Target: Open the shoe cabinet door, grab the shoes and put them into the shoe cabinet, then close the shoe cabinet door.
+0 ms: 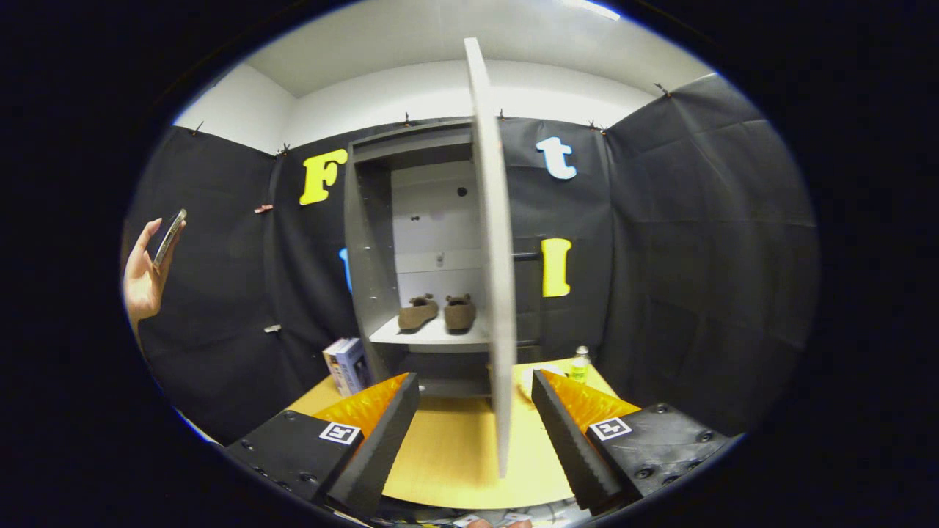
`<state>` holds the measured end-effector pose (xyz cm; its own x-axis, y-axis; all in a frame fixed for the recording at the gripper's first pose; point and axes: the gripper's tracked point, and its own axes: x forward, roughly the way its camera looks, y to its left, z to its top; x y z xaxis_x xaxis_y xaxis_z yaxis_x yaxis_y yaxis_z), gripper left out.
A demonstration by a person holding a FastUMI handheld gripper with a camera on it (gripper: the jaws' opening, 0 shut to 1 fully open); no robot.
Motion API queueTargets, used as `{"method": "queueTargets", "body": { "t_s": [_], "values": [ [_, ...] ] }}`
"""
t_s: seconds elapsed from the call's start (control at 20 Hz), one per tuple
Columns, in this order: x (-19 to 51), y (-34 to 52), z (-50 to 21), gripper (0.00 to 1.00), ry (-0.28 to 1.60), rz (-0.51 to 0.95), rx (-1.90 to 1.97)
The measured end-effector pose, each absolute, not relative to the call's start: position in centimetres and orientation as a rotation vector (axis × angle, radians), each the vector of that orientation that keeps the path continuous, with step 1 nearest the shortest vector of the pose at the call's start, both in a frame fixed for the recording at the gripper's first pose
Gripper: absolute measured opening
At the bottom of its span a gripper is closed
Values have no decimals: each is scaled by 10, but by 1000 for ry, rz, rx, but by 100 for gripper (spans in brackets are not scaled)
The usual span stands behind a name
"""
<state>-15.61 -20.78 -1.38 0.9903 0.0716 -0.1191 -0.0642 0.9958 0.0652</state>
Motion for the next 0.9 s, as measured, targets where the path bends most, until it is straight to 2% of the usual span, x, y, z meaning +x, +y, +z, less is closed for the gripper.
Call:
{"method": "queueTargets", "body": {
  "t_s": [0.3, 0.4, 0.65, 0.9],
  "values": [
    [-125, -316, -8, 98, 111, -183, 57],
    [-103, -329, -6, 98, 107, -224, 69],
    [-52, -333, -12, 99, 113, -251, 103],
    [-26, -311, -14, 98, 120, -211, 119]
  ]
}}
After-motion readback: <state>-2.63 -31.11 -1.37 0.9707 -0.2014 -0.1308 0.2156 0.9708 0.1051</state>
